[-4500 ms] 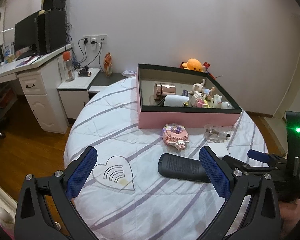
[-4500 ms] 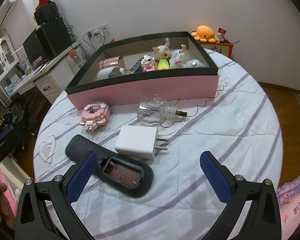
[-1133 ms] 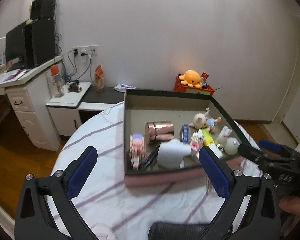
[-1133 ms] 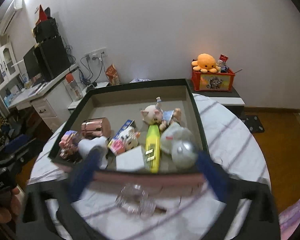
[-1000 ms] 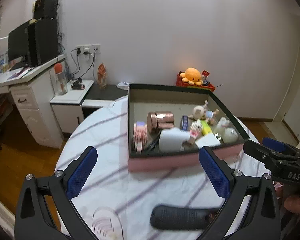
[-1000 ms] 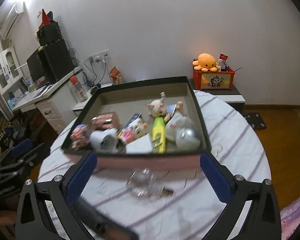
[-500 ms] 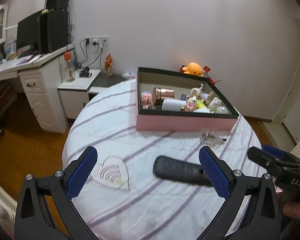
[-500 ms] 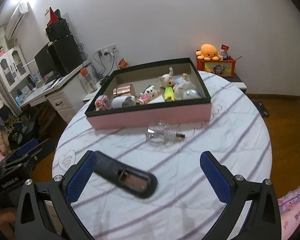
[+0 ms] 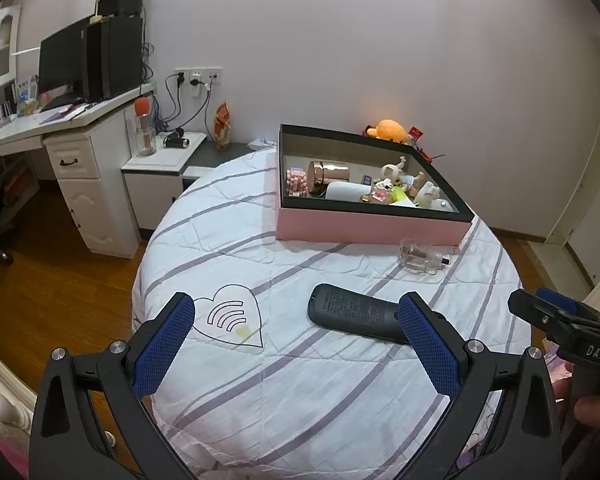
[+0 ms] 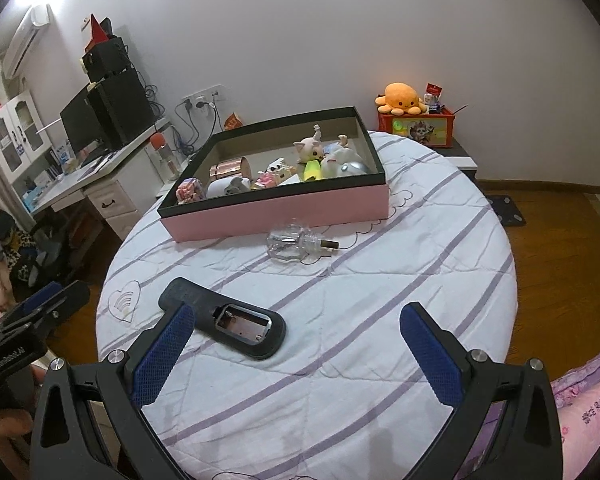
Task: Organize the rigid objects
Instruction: 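Withdraw both grippers and approach the glass bulb bottle, then grasp the glass bulb bottle with the right gripper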
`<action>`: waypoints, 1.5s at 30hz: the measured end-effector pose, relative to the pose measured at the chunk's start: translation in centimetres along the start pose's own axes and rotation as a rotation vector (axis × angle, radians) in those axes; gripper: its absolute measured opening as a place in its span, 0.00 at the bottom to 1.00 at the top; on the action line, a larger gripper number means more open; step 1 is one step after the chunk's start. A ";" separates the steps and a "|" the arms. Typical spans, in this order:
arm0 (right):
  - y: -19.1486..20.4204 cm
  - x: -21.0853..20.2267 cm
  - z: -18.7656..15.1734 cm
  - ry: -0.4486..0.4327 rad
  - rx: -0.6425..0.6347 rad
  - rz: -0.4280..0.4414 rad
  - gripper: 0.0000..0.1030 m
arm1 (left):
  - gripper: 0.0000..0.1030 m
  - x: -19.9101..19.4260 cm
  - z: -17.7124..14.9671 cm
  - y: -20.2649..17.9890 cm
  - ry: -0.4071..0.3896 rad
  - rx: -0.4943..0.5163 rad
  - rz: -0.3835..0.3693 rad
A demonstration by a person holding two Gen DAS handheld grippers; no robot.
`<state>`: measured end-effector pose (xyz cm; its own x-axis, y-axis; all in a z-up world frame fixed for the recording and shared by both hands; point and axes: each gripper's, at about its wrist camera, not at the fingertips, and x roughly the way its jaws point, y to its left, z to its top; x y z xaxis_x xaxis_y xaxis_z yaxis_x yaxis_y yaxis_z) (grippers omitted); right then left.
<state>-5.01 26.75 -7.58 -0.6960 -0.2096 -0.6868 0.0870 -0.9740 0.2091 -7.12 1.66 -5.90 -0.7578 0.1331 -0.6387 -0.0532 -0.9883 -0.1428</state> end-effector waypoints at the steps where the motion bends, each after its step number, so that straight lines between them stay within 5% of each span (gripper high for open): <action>1: 0.0 0.0 0.0 0.000 0.000 -0.003 1.00 | 1.00 0.0 0.0 -0.1 -0.001 0.001 -0.001; 28: -0.7 6.4 1.8 0.088 -0.035 -0.039 1.00 | 1.00 4.4 0.3 -0.1 0.049 0.008 -0.012; 45: 0.4 13.8 4.1 0.149 -0.066 -0.047 1.00 | 1.00 8.4 0.4 -0.8 0.101 0.006 0.008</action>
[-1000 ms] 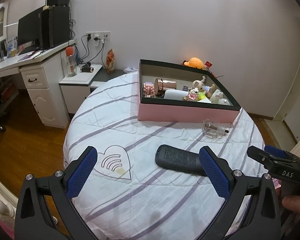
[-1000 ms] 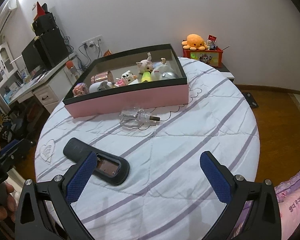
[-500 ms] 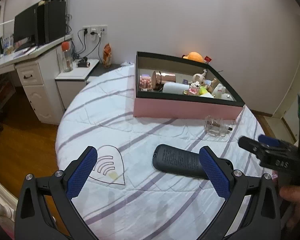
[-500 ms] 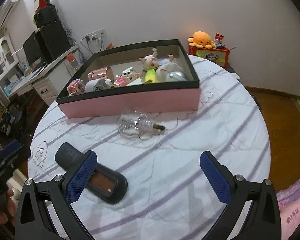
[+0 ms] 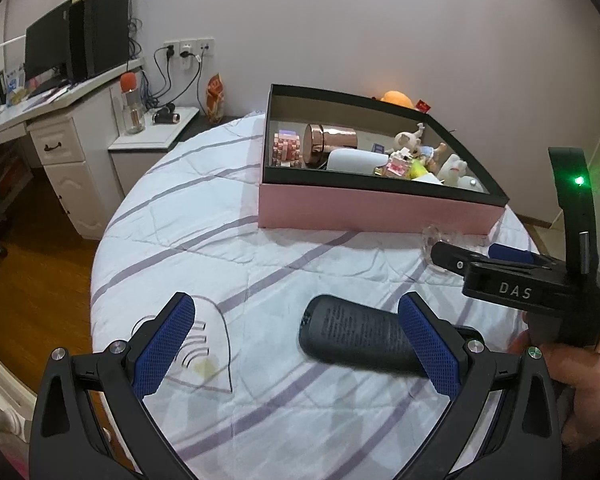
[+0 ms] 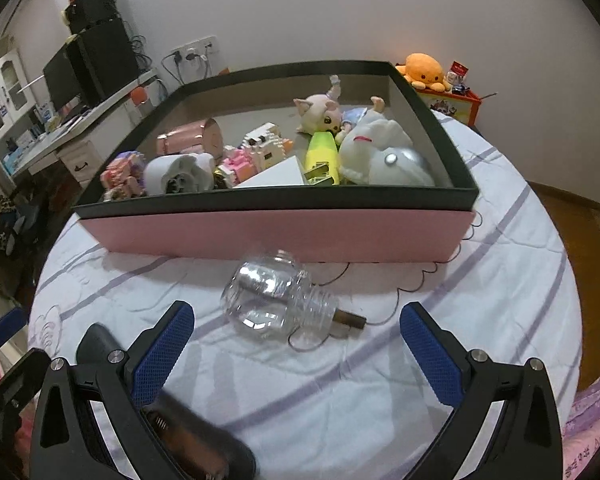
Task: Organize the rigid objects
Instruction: 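Grasp the glass bulb bottle with the right gripper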
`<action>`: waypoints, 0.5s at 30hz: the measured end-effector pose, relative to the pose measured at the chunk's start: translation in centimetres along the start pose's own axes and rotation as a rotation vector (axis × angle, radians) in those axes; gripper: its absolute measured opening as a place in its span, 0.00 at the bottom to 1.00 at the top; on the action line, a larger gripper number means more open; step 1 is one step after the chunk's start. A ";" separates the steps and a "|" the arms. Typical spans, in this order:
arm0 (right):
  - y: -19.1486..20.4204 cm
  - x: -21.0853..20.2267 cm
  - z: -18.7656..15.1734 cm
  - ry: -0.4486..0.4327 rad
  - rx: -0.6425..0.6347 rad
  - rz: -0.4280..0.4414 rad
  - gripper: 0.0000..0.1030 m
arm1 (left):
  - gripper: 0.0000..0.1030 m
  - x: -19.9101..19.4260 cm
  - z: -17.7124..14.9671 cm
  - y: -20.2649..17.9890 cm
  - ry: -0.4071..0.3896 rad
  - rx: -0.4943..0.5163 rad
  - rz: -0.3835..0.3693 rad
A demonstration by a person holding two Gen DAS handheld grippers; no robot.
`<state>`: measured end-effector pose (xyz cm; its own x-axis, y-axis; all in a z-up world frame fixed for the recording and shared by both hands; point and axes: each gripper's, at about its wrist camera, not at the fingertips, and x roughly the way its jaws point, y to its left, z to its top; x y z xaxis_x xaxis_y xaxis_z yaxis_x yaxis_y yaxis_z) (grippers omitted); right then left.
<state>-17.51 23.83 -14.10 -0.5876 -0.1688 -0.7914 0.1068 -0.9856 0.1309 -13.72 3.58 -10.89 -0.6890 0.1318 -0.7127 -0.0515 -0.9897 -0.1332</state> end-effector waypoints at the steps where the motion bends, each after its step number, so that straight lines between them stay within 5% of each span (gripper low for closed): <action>1: 0.0 0.3 0.1 0.003 0.008 0.001 1.00 | 1.00 0.1 0.0 0.0 0.000 0.001 0.000; 7: 0.1 1.5 -0.1 0.004 -0.010 -0.033 0.94 | 1.00 1.6 1.0 0.1 0.008 0.007 -0.003; 10: 0.1 1.2 -0.1 -0.006 -0.027 -0.041 0.75 | 1.00 2.0 1.1 0.1 0.011 0.005 -0.006; 15: -0.2 0.6 -0.5 -0.004 -0.039 -0.027 0.75 | 1.00 2.4 0.9 0.2 0.020 0.006 -0.014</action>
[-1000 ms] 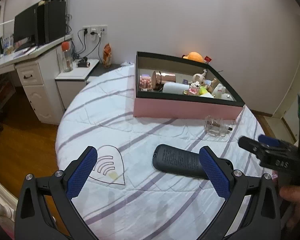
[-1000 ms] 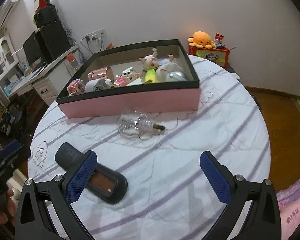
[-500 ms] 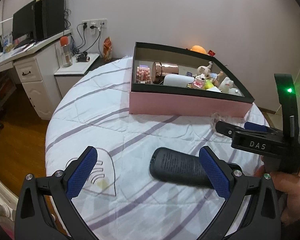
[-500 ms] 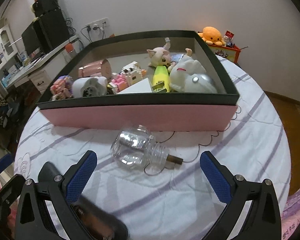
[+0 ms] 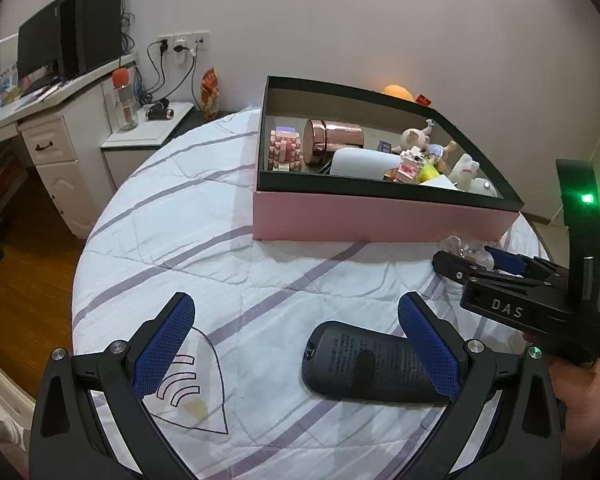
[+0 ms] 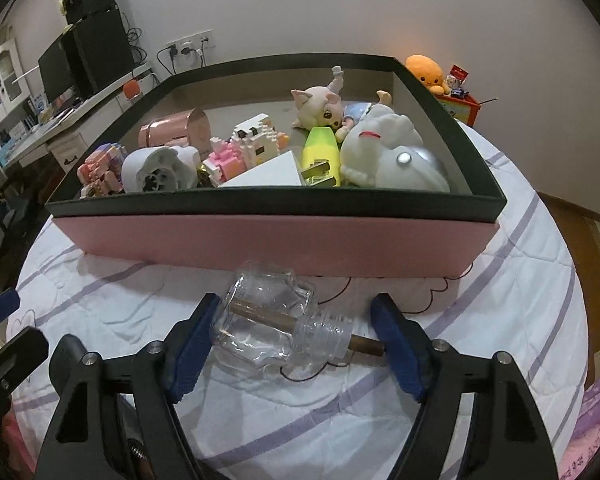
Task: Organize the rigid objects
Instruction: 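Grasp the glass bulb bottle with the right gripper, then carry the glass bottle into the pink box and open the right gripper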
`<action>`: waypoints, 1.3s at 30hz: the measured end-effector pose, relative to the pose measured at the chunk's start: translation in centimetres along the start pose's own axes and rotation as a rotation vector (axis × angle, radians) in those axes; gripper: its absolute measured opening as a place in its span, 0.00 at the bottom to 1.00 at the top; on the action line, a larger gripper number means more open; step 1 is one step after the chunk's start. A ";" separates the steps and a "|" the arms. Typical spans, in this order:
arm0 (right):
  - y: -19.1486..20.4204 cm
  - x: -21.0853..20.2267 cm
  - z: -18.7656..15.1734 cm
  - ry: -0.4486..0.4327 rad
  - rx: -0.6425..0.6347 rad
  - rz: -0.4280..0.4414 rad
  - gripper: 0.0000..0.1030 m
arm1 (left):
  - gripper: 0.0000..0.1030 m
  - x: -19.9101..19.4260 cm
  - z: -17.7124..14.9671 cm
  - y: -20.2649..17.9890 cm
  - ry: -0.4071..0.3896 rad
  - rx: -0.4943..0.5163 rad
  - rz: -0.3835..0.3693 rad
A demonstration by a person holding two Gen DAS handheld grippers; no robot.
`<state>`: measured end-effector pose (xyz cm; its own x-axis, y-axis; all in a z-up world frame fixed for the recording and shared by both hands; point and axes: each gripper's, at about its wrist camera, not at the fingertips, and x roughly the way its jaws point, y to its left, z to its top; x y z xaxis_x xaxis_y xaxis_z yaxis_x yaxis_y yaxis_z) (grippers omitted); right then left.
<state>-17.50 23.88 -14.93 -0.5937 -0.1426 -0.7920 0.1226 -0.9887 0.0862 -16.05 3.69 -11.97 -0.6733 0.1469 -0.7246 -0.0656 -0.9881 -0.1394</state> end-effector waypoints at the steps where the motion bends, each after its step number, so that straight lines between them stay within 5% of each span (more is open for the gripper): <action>1: -0.1 -0.2 -0.1 -0.002 0.003 0.004 0.75 | 1.00 0.0 -0.1 0.0 0.001 0.001 0.000; 11: -0.8 -3.5 0.2 -0.040 0.016 0.043 0.75 | 1.00 -0.7 0.3 -0.4 -0.014 0.004 -0.009; 22: -0.4 -7.5 4.2 -0.152 -0.004 0.066 0.75 | 1.00 -1.7 4.6 -1.8 -0.100 0.029 -0.026; 31: -0.4 -4.6 9.4 -0.165 -0.010 0.078 0.75 | 1.00 -0.3 10.8 -2.0 -0.186 0.052 0.005; 39: -0.8 0.8 12.4 -0.104 -0.011 0.058 0.76 | 1.00 4.5 13.1 -0.7 -0.143 0.046 0.037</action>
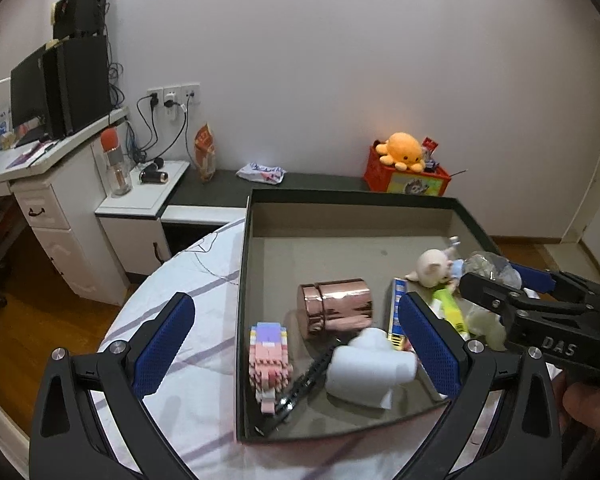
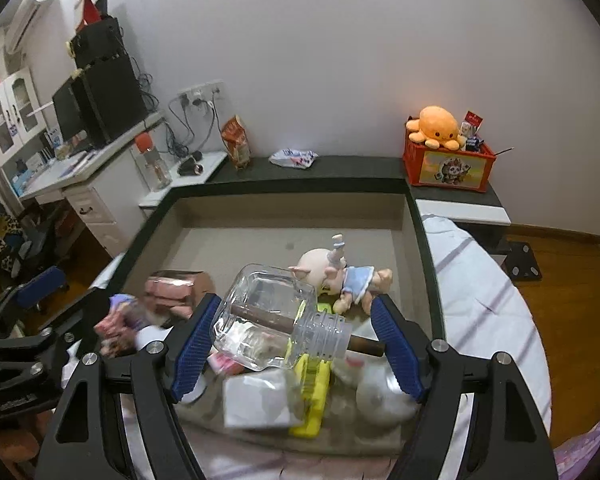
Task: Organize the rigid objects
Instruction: 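Carry the glass bottle into the pink box and open the right gripper, then withdraw the right gripper and move the left gripper to the black remote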
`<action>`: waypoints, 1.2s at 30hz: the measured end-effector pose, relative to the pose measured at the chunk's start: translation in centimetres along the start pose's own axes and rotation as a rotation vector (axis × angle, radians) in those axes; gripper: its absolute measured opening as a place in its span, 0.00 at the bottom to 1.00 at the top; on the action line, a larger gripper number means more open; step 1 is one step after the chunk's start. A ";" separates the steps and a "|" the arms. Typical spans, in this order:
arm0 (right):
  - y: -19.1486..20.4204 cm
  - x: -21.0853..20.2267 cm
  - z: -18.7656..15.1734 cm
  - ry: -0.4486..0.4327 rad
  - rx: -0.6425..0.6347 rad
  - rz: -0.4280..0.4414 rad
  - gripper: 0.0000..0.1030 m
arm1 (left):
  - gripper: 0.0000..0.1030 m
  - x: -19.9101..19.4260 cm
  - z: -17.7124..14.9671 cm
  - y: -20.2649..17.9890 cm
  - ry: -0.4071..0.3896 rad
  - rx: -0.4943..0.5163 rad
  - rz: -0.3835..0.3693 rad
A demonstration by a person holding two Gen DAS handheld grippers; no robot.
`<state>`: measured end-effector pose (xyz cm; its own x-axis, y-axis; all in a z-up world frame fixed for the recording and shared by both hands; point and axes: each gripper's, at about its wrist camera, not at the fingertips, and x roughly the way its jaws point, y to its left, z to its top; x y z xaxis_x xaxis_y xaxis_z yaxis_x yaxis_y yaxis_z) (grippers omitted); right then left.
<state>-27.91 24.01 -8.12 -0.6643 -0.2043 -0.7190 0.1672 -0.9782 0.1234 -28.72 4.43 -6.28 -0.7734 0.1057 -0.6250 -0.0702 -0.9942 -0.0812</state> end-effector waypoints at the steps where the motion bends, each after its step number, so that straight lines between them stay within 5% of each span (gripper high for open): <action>1: 0.1 0.7 0.0 0.010 -0.008 -0.009 0.76 | 1.00 0.5 -0.2 0.1 0.010 0.002 0.004; 10: -0.2 -0.3 -1.6 0.005 -0.013 -0.066 0.83 | 1.00 -0.6 -2.8 -0.1 0.045 -0.033 -0.011; 13: -1.1 -2.7 -2.9 -0.018 0.017 -0.066 0.86 | 1.00 -2.0 -5.1 -0.6 0.069 -0.048 -0.014; 15: -1.7 -4.2 -4.2 -0.024 0.038 -0.051 0.99 | 1.00 -3.0 -7.1 -1.0 0.096 -0.067 -0.013; 19: -2.5 -6.9 -6.6 -0.030 0.063 -0.007 1.00 | 1.00 -4.7 -10.7 -1.8 0.149 -0.137 0.011; 26: -3.7 -10.5 -9.7 -0.053 0.089 0.035 1.00 | 1.00 -8.2 -15.6 -5.1 0.210 -0.257 0.087; 31: -4.5 -11.3 -11.2 -0.048 0.091 0.066 1.00 | 1.00 -6.6 -17.7 -8.1 0.270 -0.299 0.184; 36: -5.1 -11.6 -12.1 -0.043 0.095 0.084 1.00 | 1.00 -5.8 -17.8 -9.2 0.208 -0.306 0.243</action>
<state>-12.28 31.87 -8.70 -0.6819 -0.2848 -0.6737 0.1548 -0.9564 0.2477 -12.35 13.32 -15.69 -0.5989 -0.0978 -0.7948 0.3118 -0.9427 -0.1189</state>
